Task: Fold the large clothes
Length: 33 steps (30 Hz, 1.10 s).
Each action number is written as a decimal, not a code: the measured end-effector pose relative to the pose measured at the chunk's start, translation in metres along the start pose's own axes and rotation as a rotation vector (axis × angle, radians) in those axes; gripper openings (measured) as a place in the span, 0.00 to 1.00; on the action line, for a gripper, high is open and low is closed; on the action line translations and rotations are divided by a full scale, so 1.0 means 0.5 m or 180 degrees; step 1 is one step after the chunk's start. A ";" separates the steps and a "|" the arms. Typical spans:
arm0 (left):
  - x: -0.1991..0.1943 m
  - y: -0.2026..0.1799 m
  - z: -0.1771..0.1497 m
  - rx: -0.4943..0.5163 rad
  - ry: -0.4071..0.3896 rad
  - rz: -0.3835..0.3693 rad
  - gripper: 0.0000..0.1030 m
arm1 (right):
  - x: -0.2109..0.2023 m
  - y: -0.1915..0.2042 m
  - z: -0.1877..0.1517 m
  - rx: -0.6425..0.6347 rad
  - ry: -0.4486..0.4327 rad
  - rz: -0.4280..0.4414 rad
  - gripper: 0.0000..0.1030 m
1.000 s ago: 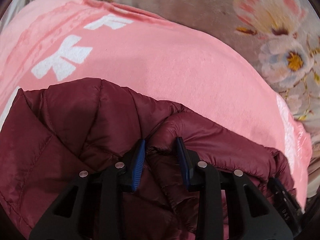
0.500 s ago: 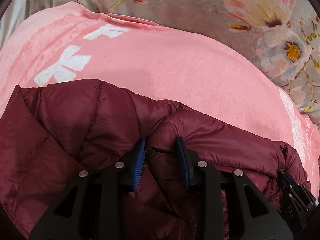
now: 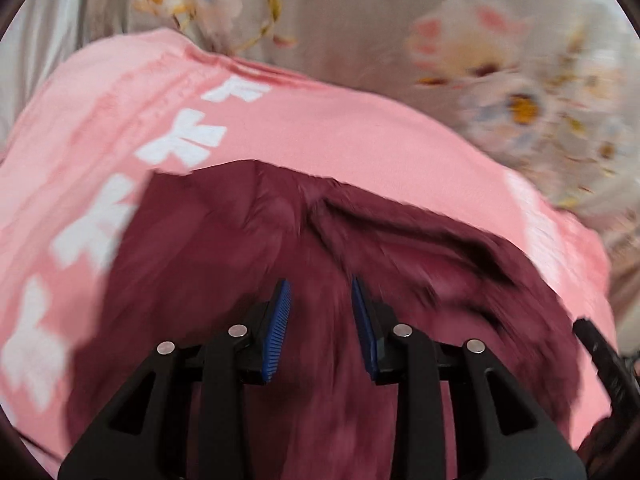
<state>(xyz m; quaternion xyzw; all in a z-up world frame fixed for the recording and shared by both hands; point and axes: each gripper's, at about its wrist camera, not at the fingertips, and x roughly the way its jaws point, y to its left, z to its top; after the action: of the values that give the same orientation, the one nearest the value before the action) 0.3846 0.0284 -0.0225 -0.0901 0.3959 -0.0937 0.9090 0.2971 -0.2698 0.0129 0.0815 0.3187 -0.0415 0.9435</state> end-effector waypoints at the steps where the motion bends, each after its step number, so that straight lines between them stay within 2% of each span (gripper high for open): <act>1: -0.062 0.005 -0.024 0.0025 -0.0050 -0.0073 0.33 | -0.044 -0.006 -0.013 -0.0032 -0.0067 0.0026 0.36; 3: -0.181 0.015 -0.079 0.0089 -0.0161 -0.0130 0.46 | -0.174 -0.026 -0.058 -0.0110 -0.0264 0.0146 0.47; 5: -0.295 0.026 -0.146 0.0160 -0.0266 -0.0141 0.59 | -0.272 -0.046 -0.104 -0.0157 -0.0387 0.0250 0.53; 7: -0.394 0.034 -0.221 0.0215 -0.0280 -0.0096 0.63 | -0.366 -0.066 -0.168 -0.0233 -0.0437 0.0243 0.55; 11: -0.552 0.045 -0.367 0.0100 -0.0327 -0.0067 0.64 | -0.473 -0.098 -0.281 -0.0258 -0.0367 0.0109 0.56; 13: -0.632 0.047 -0.445 0.0003 -0.0431 0.0033 0.64 | -0.516 -0.115 -0.341 -0.0186 -0.0331 0.0058 0.56; 16: -0.726 0.039 -0.520 -0.0011 -0.0622 0.0179 0.65 | -0.558 -0.130 -0.403 -0.0127 -0.0324 0.0011 0.60; 19: -0.800 0.041 -0.563 -0.0084 -0.0790 0.0210 0.65 | -0.575 -0.144 -0.457 -0.0112 -0.0233 -0.0010 0.61; 20: -0.827 0.036 -0.576 -0.0089 -0.0895 0.0202 0.68 | -0.576 -0.148 -0.467 -0.0109 -0.0207 -0.0014 0.61; 21: -0.841 0.033 -0.583 -0.0077 -0.0976 0.0210 0.72 | -0.572 -0.152 -0.477 -0.0092 -0.0168 -0.0019 0.61; 22: -0.845 0.030 -0.584 -0.0080 -0.1057 0.0239 0.83 | -0.564 -0.160 -0.485 -0.0035 -0.0126 -0.0038 0.61; 23: -0.842 0.031 -0.584 -0.0115 -0.1087 0.0269 0.89 | -0.554 -0.169 -0.489 0.0021 -0.0088 -0.0057 0.62; 25: -0.809 0.046 -0.571 -0.0268 -0.1097 0.0302 0.89 | -0.536 -0.186 -0.496 0.0169 -0.0023 -0.0073 0.62; 28: -0.711 0.097 -0.531 -0.0529 -0.0806 0.0370 0.89 | -0.512 -0.207 -0.507 0.0332 0.0052 -0.0159 0.62; 31: -0.591 0.173 -0.492 -0.0797 -0.0502 0.0540 0.87 | -0.485 -0.227 -0.509 0.0464 0.0132 -0.0241 0.62; 33: -0.541 0.208 -0.486 -0.0888 -0.0391 0.0645 0.84 | -0.469 -0.237 -0.510 0.0567 0.0197 -0.0240 0.62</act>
<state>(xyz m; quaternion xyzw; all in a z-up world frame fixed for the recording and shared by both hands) 0.0349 0.1722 -0.0202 -0.1804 0.3558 0.0599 0.9150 -0.0559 -0.3344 -0.0595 0.1542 0.3455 -0.1026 0.9200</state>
